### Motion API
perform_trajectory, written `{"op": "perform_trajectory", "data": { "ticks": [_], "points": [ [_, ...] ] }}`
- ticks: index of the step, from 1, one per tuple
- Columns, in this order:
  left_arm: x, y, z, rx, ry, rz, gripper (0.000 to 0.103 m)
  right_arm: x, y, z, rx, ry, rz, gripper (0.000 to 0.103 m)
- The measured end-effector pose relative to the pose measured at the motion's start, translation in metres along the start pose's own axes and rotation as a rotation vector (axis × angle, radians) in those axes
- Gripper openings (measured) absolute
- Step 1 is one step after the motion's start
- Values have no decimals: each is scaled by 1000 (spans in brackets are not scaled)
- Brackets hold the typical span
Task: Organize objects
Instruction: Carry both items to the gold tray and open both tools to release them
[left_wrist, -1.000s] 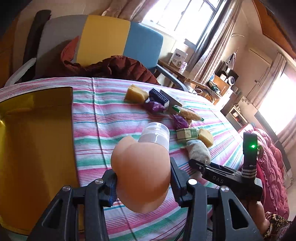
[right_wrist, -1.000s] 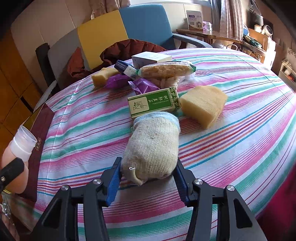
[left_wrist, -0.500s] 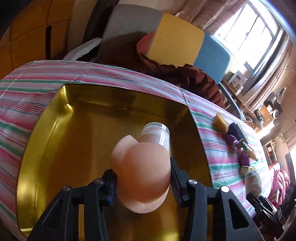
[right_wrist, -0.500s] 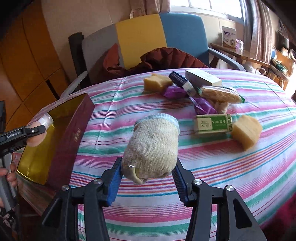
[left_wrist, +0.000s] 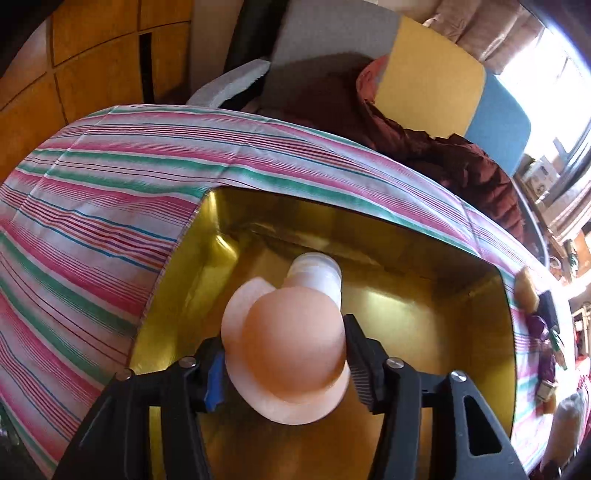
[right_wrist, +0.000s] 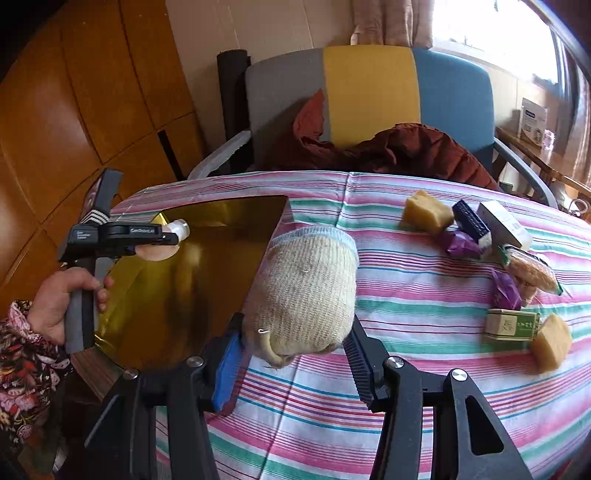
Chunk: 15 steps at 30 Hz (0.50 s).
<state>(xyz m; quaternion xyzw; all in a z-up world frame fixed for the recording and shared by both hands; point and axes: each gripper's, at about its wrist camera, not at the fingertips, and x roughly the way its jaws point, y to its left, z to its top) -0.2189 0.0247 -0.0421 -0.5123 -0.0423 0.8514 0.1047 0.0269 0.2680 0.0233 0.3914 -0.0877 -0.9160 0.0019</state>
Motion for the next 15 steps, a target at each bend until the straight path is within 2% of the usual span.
{"op": "perform_trajectory", "data": {
  "ticks": [5, 11, 15],
  "points": [
    [5, 9, 12, -31, -4, 36, 60, 7, 19, 7, -46, 15, 29, 53],
    [-30, 18, 7, -80, -95, -5, 65, 22, 40, 16, -87, 58, 91, 53],
    [-63, 32, -12, -167, -177, -66, 65, 41, 57, 27, -89, 108, 153, 53]
  ]
}}
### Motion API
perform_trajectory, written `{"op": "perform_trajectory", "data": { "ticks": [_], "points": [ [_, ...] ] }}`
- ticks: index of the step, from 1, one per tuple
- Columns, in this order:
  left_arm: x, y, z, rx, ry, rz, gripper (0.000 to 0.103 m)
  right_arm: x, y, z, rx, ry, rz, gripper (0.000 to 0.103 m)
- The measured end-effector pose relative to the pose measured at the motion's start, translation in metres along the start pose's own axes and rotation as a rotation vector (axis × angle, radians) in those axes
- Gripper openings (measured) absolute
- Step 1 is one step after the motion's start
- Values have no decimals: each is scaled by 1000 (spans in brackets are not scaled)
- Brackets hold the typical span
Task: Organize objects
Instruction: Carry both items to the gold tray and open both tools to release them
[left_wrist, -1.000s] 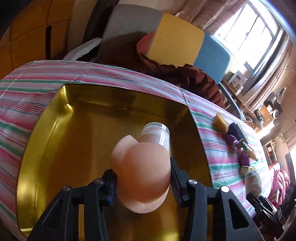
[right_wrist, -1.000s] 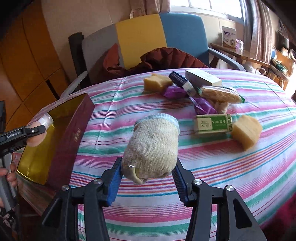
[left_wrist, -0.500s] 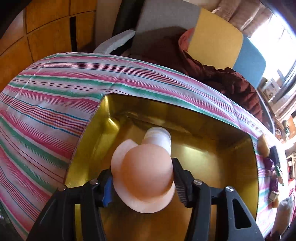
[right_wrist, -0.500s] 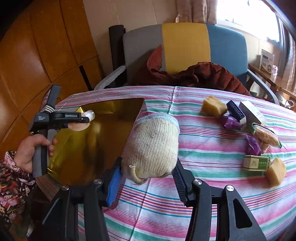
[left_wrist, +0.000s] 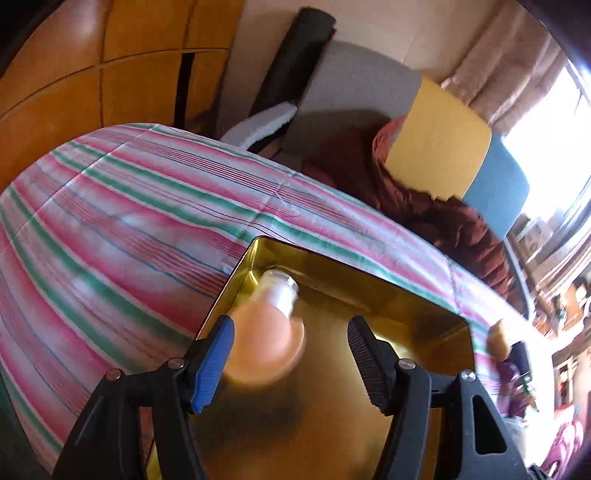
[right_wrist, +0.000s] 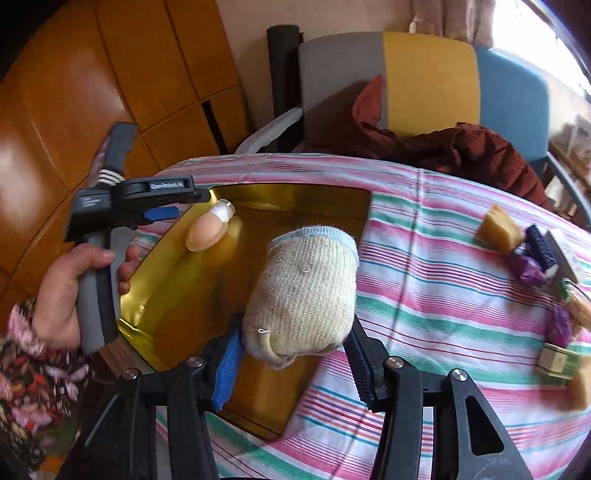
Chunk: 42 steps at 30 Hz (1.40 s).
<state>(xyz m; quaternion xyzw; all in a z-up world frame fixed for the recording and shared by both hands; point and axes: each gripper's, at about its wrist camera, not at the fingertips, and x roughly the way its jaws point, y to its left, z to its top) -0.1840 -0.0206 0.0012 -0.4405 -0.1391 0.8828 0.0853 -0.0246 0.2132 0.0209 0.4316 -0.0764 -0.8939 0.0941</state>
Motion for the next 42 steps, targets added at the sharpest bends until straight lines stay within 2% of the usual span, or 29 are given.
{"op": "perform_trajectory", "data": {
  "ticks": [5, 11, 13, 18, 21, 22, 24, 26, 28, 31, 36, 42],
  "points": [
    [-28, 28, -28, -145, -21, -36, 65, 39, 13, 27, 16, 74, 54, 53],
    [-50, 40, -60, -155, -54, -26, 65, 91, 26, 54, 39, 151, 75, 52],
    [-54, 44, -66, -170, -64, -31, 65, 105, 29, 63, 33, 153, 85, 49],
    [-61, 50, -72, -170, -71, -31, 65, 128, 38, 84, -5, 132, 32, 47],
    [-63, 55, -73, -202, -79, -44, 65, 137, 39, 98, 3, 103, 57, 50],
    [-63, 56, -73, -208, -82, -48, 65, 137, 38, 102, 8, 89, 67, 53],
    [-64, 57, -72, -205, -84, -46, 65, 131, 34, 110, 31, 35, 45, 65],
    [-65, 56, -73, -199, -89, -43, 65, 119, 28, 115, 69, -12, 59, 67],
    [-65, 57, -74, -205, -82, -49, 65, 109, 26, 115, 81, -20, 73, 68],
    [-63, 53, -76, -208, -69, -65, 65, 97, 32, 108, 31, -17, 72, 68],
    [-66, 36, -81, -160, -65, -72, 65, 74, 37, 82, -43, -4, 58, 68],
    [-71, 13, -91, -96, -61, -97, 65, 34, 26, 54, -52, -50, 40, 69]
  ]
}}
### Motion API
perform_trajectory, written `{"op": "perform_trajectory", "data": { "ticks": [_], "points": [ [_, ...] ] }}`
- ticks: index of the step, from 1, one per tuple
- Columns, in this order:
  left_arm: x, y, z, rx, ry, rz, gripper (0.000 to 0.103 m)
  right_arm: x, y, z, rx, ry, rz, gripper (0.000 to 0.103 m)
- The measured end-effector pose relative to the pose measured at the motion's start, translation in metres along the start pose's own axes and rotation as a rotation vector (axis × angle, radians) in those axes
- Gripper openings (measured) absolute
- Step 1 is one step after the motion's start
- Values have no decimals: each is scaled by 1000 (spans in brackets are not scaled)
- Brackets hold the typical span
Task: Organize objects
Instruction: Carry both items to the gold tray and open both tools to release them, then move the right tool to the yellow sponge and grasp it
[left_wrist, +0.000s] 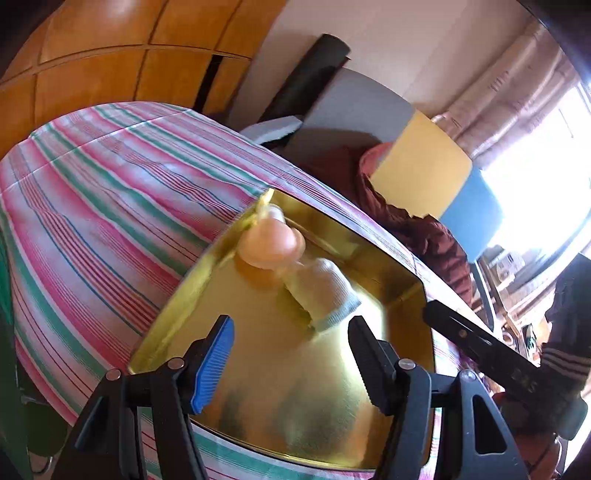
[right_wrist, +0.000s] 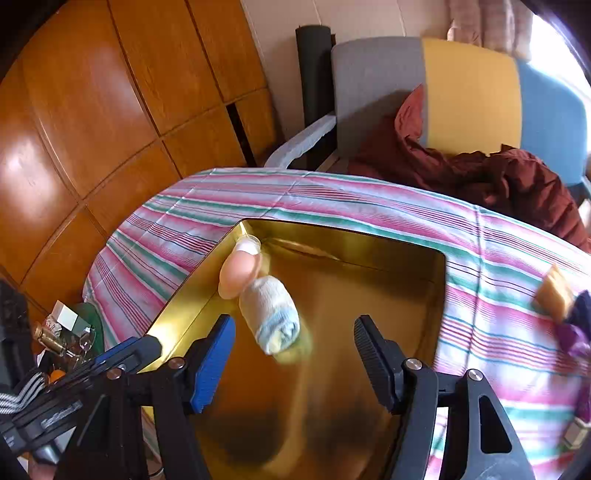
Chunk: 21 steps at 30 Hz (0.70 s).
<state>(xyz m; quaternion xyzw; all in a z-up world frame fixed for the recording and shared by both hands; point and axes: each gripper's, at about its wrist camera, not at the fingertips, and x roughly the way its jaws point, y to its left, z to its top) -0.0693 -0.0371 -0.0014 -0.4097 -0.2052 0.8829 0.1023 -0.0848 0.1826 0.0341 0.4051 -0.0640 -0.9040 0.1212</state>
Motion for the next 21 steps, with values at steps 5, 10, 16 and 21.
{"op": "perform_trajectory", "data": {
  "ticks": [5, 10, 16, 21],
  "points": [
    [-2, -26, -15, 85, 15, -49, 65, -32, -20, -22, 19, -37, -46, 72],
    [-6, -59, -35, 194, 36, -127, 65, -56, -47, -49, 44, -44, -113, 73],
    [-7, -98, -63, 310, 87, -196, 65, -79, -85, -80, 118, -34, -163, 74],
    [-9, -127, -88, 401, 124, -238, 65, -91, -119, -106, 180, -16, -211, 74]
  ]
}}
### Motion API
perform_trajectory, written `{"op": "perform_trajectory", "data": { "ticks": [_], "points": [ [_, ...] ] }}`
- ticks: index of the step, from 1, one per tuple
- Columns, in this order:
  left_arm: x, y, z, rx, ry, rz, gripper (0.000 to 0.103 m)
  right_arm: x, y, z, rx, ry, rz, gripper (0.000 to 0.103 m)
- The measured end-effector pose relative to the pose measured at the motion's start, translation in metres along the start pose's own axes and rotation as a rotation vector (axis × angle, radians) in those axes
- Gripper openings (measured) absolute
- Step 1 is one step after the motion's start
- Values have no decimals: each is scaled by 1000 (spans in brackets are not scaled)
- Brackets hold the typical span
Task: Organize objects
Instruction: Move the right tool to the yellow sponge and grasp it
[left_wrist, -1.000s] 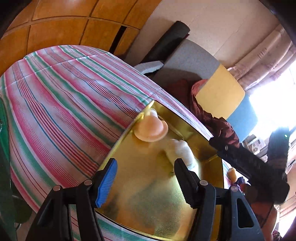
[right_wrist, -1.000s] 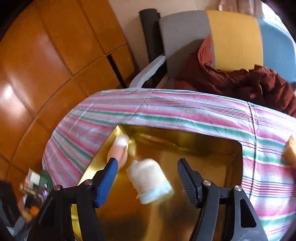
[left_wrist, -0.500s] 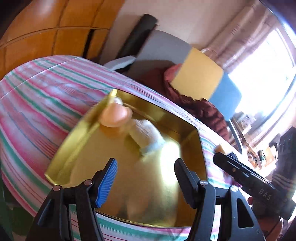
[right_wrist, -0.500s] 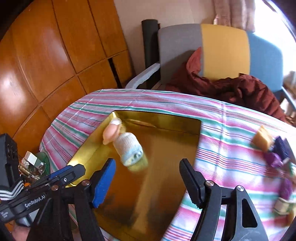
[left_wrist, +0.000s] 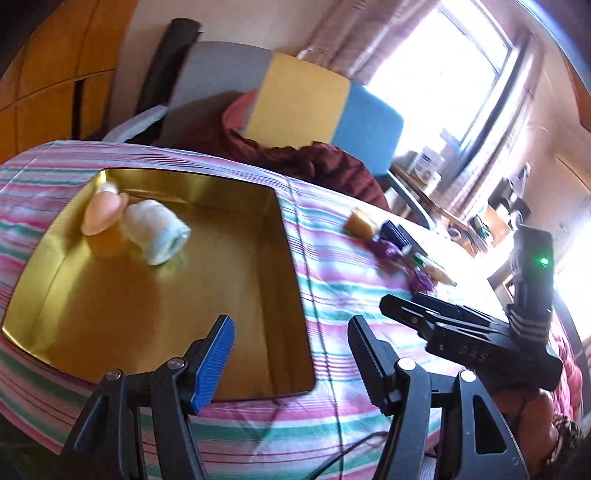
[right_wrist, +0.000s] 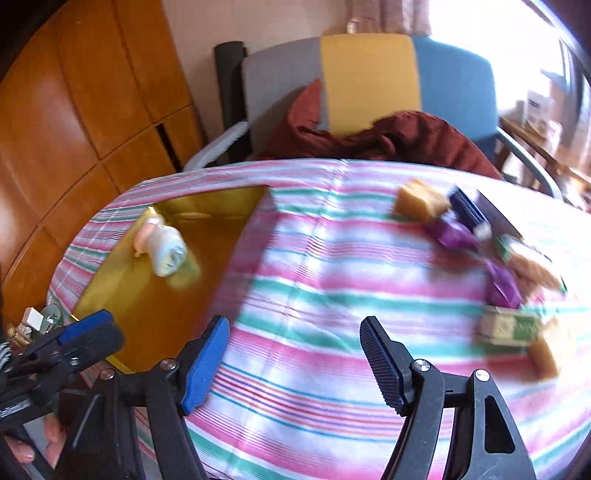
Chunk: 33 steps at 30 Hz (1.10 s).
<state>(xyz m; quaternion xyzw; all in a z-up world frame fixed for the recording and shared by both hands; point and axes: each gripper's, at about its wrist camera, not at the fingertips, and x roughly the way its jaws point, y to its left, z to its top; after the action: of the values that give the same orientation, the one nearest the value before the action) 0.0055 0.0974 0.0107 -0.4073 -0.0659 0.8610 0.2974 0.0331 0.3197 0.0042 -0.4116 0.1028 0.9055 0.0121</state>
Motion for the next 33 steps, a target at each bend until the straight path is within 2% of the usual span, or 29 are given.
{"op": "perform_trajectory", "data": {
  "ticks": [6, 15, 18, 22, 28, 31, 33],
  "points": [
    [6, -32, -11, 84, 33, -49, 65, -12, -62, -19, 106, 8, -123, 74],
    [21, -67, -23, 172, 91, -71, 66, -40, -186, -23, 413, -12, -315, 78],
    [26, -73, -25, 179, 111, -80, 66, -37, -217, -18, 495, -6, -329, 79],
    [30, -79, -29, 199, 136, -81, 66, -21, -235, -10, 553, 30, -329, 79],
    [34, -88, -35, 232, 153, -73, 66, -5, -243, 0, 491, 100, -375, 80],
    [38, -93, -36, 247, 170, -76, 67, -4, -257, 1, 530, 144, -351, 79],
    [41, -97, -36, 264, 177, -76, 67, -3, -270, -1, 563, 177, -317, 73]
  ]
}}
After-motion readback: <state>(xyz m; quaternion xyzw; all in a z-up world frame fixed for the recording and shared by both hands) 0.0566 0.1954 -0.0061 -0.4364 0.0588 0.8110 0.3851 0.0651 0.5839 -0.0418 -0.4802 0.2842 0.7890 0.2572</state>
